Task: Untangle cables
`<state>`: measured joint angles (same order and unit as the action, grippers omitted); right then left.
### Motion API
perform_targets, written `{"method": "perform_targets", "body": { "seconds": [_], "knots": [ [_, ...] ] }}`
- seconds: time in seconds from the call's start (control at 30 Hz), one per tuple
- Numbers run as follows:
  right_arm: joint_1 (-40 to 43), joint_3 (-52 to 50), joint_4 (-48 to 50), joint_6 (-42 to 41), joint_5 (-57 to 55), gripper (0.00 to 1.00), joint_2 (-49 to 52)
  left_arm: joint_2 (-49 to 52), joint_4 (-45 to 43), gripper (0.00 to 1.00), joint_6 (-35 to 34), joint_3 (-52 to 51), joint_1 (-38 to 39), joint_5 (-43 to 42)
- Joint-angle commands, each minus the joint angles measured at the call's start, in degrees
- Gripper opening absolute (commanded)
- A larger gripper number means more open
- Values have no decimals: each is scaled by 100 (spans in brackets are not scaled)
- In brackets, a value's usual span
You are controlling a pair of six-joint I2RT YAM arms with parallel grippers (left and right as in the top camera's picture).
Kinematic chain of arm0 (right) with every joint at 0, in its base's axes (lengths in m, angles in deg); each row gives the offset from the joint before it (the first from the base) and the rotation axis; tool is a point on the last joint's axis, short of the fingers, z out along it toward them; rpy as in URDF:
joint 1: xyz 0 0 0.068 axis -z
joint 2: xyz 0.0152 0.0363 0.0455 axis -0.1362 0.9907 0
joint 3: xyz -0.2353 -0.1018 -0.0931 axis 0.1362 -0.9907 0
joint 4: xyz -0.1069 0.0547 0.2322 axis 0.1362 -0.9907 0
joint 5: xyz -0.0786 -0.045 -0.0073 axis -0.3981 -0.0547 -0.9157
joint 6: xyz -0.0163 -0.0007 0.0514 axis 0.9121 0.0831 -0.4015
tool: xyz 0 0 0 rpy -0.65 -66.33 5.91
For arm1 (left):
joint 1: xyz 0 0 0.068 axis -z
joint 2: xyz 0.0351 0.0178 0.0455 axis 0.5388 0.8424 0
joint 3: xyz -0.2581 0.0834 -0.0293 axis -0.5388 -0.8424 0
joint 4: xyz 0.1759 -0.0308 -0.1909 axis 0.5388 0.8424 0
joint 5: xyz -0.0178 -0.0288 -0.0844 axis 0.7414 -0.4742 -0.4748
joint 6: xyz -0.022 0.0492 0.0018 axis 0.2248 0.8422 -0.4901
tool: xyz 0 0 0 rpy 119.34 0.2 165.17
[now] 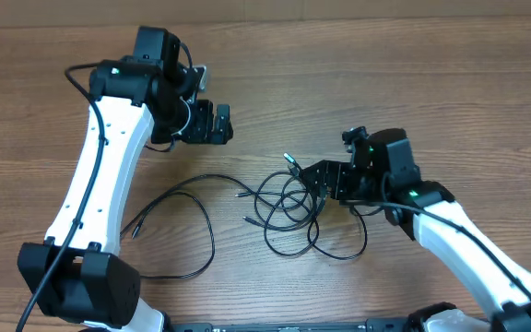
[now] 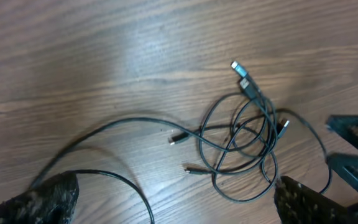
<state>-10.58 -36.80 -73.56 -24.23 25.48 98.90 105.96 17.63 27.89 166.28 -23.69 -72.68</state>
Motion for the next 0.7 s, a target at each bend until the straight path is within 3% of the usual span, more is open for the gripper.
{"method": "perform_targets", "body": {
  "seconds": [0.0,0.1,0.37,0.67],
  "knots": [
    [15,-2,195,151,208,78,498,-22,-203,100,164,-369,4,-289],
    [9,-2,459,160,411,71,848,-22,-428,100,295,-612,17,-638],
    [0,-2,848,302,474,80,1427,-22,-621,100,413,-876,17,-752],
    [0,-7,970,382,66,83,1869,-22,-623,100,415,-876,17,-750]
  ]
}}
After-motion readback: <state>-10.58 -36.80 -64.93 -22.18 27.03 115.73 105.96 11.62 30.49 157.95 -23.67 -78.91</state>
